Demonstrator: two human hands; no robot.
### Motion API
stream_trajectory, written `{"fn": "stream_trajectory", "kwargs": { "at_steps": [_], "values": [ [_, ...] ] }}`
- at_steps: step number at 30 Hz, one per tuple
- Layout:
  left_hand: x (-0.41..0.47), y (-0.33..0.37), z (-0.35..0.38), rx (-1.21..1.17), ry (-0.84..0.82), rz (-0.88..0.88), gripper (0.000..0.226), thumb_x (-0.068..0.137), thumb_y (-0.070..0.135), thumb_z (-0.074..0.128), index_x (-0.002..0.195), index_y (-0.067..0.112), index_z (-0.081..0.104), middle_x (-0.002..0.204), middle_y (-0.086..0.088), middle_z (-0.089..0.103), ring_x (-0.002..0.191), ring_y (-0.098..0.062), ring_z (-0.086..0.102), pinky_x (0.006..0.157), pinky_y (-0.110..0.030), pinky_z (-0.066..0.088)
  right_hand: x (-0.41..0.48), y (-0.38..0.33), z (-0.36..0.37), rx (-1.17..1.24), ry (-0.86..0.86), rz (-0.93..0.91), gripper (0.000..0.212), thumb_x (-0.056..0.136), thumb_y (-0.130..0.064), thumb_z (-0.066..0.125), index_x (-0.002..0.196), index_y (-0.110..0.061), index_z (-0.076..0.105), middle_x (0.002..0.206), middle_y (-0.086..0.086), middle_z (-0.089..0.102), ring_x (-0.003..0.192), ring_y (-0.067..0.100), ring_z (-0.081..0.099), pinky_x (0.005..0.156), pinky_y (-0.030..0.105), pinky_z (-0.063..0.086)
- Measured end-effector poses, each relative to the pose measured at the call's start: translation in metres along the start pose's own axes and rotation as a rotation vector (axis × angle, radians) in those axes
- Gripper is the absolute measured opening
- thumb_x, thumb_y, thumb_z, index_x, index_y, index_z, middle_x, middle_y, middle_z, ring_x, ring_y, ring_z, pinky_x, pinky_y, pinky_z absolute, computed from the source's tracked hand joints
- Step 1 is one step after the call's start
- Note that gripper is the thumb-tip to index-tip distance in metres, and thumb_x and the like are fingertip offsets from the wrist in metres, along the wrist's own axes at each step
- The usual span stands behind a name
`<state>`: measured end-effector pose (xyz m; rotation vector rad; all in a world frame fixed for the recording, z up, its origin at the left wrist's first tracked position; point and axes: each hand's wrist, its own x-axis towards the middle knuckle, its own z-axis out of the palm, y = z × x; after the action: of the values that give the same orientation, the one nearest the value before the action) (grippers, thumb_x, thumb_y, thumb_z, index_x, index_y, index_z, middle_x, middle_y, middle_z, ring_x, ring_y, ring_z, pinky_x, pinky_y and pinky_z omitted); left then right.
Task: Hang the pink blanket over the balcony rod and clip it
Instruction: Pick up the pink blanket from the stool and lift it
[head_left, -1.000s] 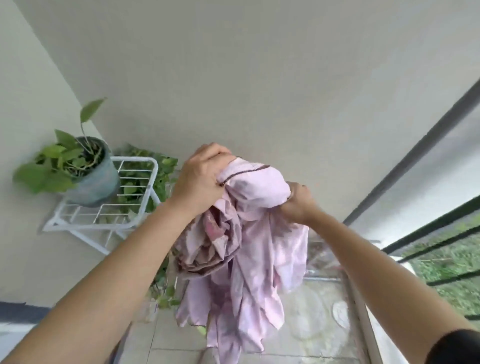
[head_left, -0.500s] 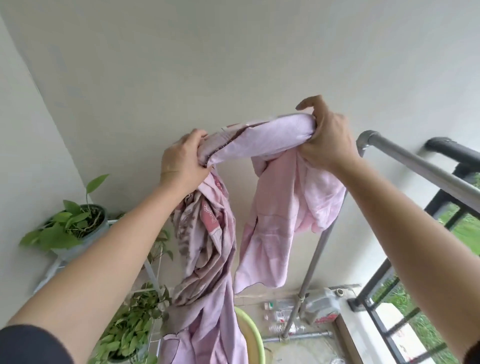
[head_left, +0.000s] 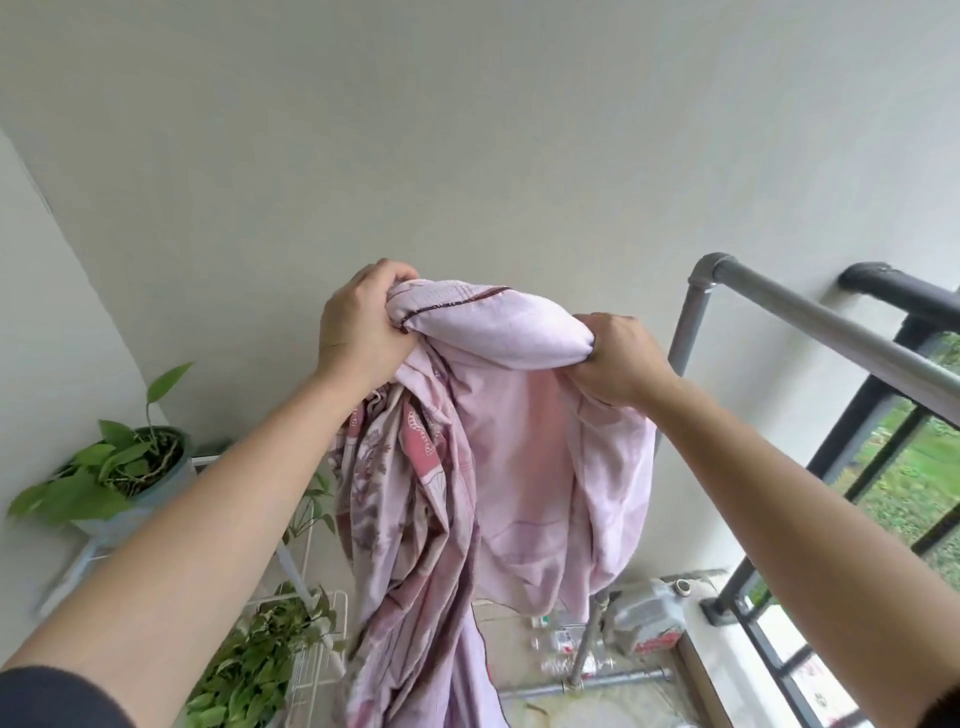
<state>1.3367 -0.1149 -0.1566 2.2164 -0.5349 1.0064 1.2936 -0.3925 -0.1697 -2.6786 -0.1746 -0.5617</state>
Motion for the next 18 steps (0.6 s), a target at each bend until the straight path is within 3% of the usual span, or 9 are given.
{"fn": "stream_trajectory", "kwargs": {
  "at_steps": [5, 7, 9, 11, 13, 14, 18],
  "values": [
    [-0.007, -0.004, 0.013, 0.027, -0.036, -0.014, 0.037, 0.067, 0.004, 0.065, 0.103, 0.014, 0.066, 0.101, -0.003, 0.070, 0.092, -0.030, 0.066, 0.075, -0.036, 0.051, 0.005, 0.014, 0.005, 0.074, -0.012, 0.024, 0.016, 0.071, -0.020, 0.050, 0.060, -0.028, 0.041, 0.057, -0.005, 0.055, 0.062, 0.030, 0.052, 0.051, 0.034, 0.040],
    [0.001, 0.002, 0.013, 0.013, -0.018, -0.001, 0.037, 0.067, 0.003, 0.065, 0.102, 0.013, 0.067, 0.101, -0.004, 0.070, 0.092, -0.028, 0.065, 0.075, -0.032, 0.048, 0.009, 0.014, 0.001, 0.101, -0.054, 0.044, 0.019, 0.074, -0.020, 0.059, 0.062, -0.027, 0.047, 0.056, -0.006, 0.056, 0.060, 0.027, 0.052, 0.051, 0.033, 0.040],
    [0.013, 0.011, 0.008, -0.033, 0.017, 0.011, 0.036, 0.067, 0.002, 0.066, 0.102, 0.012, 0.066, 0.099, -0.003, 0.070, 0.090, -0.025, 0.065, 0.075, -0.029, 0.047, 0.014, 0.012, -0.003, 0.247, -0.218, 0.063, 0.017, 0.073, -0.021, 0.075, 0.073, -0.025, 0.059, 0.061, -0.007, 0.062, 0.059, 0.022, 0.058, 0.056, 0.031, 0.048],
    [0.027, 0.020, 0.000, -0.111, 0.052, -0.002, 0.037, 0.068, 0.002, 0.067, 0.104, 0.011, 0.063, 0.097, 0.000, 0.069, 0.087, -0.022, 0.064, 0.075, -0.028, 0.048, 0.016, 0.005, -0.007, 0.481, -0.403, 0.048, 0.047, 0.065, -0.030, 0.089, 0.104, -0.027, 0.064, 0.089, -0.007, 0.072, 0.080, 0.013, 0.069, 0.072, 0.033, 0.058],
    [0.037, 0.033, -0.006, -0.222, 0.055, 0.002, 0.039, 0.069, 0.005, 0.068, 0.106, 0.012, 0.059, 0.095, 0.004, 0.067, 0.085, -0.019, 0.064, 0.075, -0.028, 0.049, 0.020, -0.005, -0.006, 0.613, -0.457, -0.023, 0.090, 0.058, -0.035, 0.095, 0.134, -0.034, 0.048, 0.123, -0.013, 0.065, 0.113, 0.005, 0.062, 0.096, 0.032, 0.053],
    [0.042, 0.040, -0.009, -0.279, 0.044, 0.016, 0.040, 0.069, 0.006, 0.069, 0.106, 0.013, 0.058, 0.095, 0.005, 0.067, 0.085, -0.018, 0.065, 0.075, -0.028, 0.050, 0.021, -0.011, -0.003, 0.672, -0.490, -0.061, 0.099, 0.060, -0.030, 0.095, 0.142, -0.034, 0.040, 0.133, -0.015, 0.059, 0.122, 0.003, 0.057, 0.101, 0.029, 0.050],
    [0.050, 0.052, -0.014, -0.393, -0.017, 0.084, 0.041, 0.070, 0.010, 0.069, 0.109, 0.016, 0.057, 0.095, 0.004, 0.068, 0.086, -0.015, 0.067, 0.076, -0.028, 0.052, 0.023, -0.031, 0.002, 0.755, -0.657, -0.043, 0.074, 0.072, -0.013, 0.088, 0.136, -0.024, 0.053, 0.128, -0.009, 0.065, 0.119, 0.009, 0.061, 0.098, 0.027, 0.052]
  ]
}}
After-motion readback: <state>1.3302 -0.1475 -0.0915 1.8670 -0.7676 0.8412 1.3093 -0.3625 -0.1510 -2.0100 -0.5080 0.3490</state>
